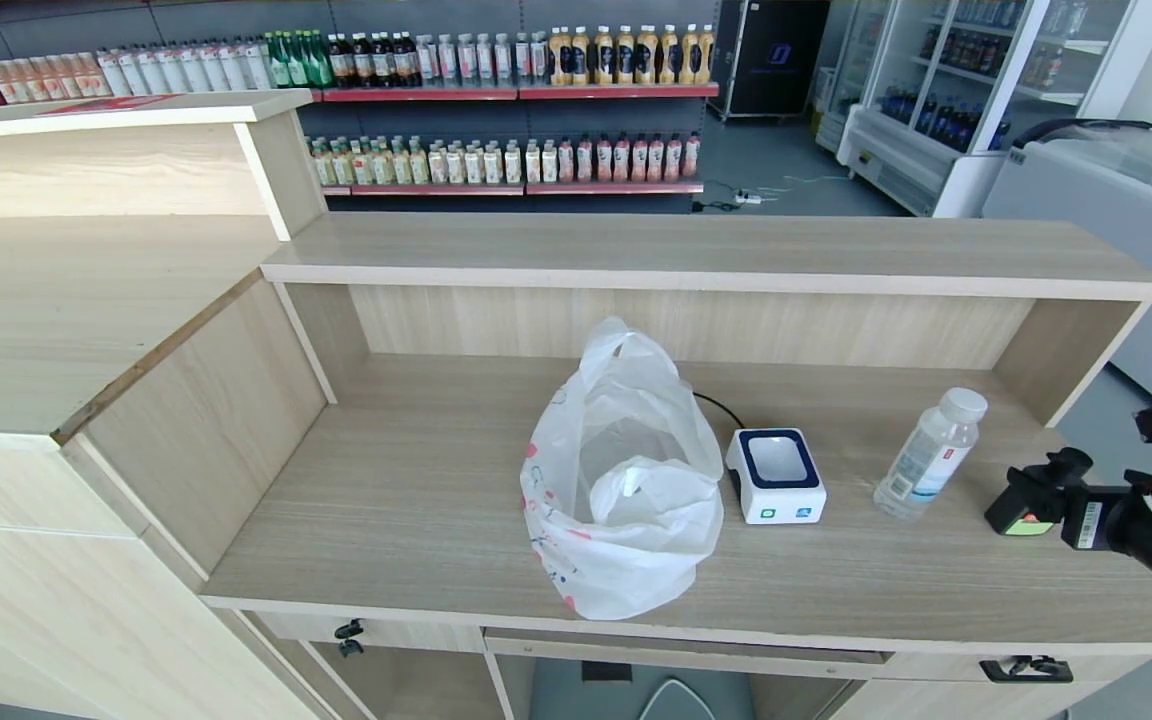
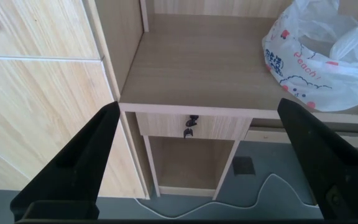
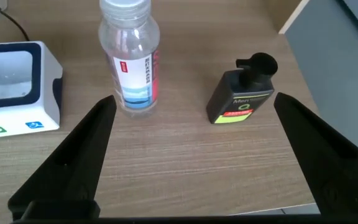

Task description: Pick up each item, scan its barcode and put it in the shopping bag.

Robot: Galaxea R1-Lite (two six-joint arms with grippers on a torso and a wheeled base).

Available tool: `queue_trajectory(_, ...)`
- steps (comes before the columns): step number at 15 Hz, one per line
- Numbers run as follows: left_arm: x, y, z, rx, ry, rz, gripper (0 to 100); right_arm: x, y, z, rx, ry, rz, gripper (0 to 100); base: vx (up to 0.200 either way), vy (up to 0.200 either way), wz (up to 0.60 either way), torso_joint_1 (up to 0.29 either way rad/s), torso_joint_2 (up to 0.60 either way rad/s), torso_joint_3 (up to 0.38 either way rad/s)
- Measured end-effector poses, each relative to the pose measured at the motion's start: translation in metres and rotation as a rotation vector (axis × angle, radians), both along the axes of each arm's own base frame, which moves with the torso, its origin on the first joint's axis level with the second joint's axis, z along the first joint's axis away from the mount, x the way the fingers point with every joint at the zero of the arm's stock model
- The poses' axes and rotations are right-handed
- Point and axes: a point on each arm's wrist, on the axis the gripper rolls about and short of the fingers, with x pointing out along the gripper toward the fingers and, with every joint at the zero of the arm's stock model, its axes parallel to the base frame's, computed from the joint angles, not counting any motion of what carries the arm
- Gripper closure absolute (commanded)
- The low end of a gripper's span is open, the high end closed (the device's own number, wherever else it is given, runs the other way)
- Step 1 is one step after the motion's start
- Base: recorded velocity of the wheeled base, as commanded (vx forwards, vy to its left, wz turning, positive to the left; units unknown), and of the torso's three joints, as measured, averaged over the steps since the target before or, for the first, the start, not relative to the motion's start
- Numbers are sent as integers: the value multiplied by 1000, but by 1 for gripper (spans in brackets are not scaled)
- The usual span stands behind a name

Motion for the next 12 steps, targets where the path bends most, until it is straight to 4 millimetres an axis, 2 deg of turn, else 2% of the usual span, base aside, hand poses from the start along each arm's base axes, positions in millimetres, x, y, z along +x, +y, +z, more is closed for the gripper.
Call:
queue_trajectory(3, 0, 0, 0, 0, 0, 0, 0, 15, -9, -28, -52, 0, -5, 0, 0, 0, 0, 0, 0, 0)
queue_trajectory(6, 0, 0, 0, 0, 0, 0, 0, 24, -10, -50, -46, 62, 7, 0, 0, 0, 0, 0, 0, 0)
queue_trajectory(12, 0, 0, 0, 0, 0, 0, 0, 69, -2, -65, -56, 24, 69, 0, 0, 0, 0, 0, 0, 0)
